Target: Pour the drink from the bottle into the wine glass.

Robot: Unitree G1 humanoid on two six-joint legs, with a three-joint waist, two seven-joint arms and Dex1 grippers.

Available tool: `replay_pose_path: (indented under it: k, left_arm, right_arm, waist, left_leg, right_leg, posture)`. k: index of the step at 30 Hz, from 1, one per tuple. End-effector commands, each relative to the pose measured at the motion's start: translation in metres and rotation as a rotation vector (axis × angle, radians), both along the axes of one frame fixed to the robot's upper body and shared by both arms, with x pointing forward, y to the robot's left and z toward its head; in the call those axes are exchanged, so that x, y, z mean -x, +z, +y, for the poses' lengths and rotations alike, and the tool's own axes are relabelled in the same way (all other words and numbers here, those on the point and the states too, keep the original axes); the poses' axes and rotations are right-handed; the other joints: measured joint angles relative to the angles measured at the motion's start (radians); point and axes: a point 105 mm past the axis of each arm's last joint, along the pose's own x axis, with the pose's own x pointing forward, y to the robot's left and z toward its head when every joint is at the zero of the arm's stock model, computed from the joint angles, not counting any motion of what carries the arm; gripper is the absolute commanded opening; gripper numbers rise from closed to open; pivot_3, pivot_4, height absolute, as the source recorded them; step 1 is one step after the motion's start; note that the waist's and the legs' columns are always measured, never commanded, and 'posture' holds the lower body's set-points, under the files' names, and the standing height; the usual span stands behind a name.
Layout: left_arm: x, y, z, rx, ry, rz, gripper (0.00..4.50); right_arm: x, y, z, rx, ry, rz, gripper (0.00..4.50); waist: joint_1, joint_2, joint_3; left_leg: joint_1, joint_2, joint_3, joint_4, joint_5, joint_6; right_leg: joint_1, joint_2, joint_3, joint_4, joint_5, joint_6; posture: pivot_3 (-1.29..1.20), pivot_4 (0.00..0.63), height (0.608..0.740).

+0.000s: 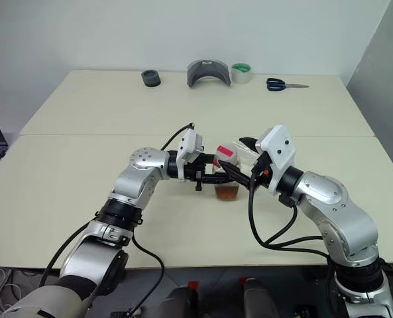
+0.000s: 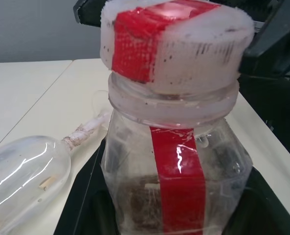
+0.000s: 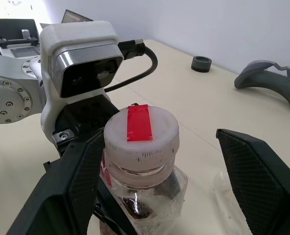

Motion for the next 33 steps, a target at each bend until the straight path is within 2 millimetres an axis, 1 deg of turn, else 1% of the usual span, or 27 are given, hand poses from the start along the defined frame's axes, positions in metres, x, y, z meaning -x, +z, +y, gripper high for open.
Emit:
replay_pose_path:
  k: [1, 14, 33]
  left_arm:
    - [0.0036, 0.0184, 0.0006, 0.029, -0.03, -0.069, 1.8]
    - [0.0034, 0.0179, 0.0009, 0.028, -0.026, -0.07, 1.8]
    - [0.0036, 0.0174, 0.0008, 0.03, -0.024, -0.071, 1.8]
  right_arm:
    - [-0.0021, 0.0139, -0.0153, -0.022, -0.071, -0.053, 3.82]
    - [0.0018, 0.0181, -0.0146, -0.032, -0.057, -0.045, 3.82]
    - [0.0027, 0.0173, -0.0179, -0.03, -0.06, -0.038, 3.82]
  waist:
    - [0.0, 0.0, 0.0]
    - [0.0, 0.0, 0.0]
    - [0.0, 0.0, 0.0]
  left_leg:
    - [0.0, 0.0, 0.0, 0.0, 0.0, 0.0]
    - [0.0, 0.0, 0.0, 0.0, 0.0, 0.0]
    - [0.0, 0.0, 0.0, 0.0, 0.0, 0.0]
  right_leg:
    - [0.0, 0.0, 0.0, 0.0, 0.0, 0.0]
    - [0.0, 0.0, 0.0, 0.0, 0.0, 0.0]
    - [0.0, 0.0, 0.0, 0.0, 0.0, 0.0]
  posture:
    - [0.0, 0.15, 0.74]
    - [0.0, 0.15, 0.74]
    - [0.0, 0.15, 0.74]
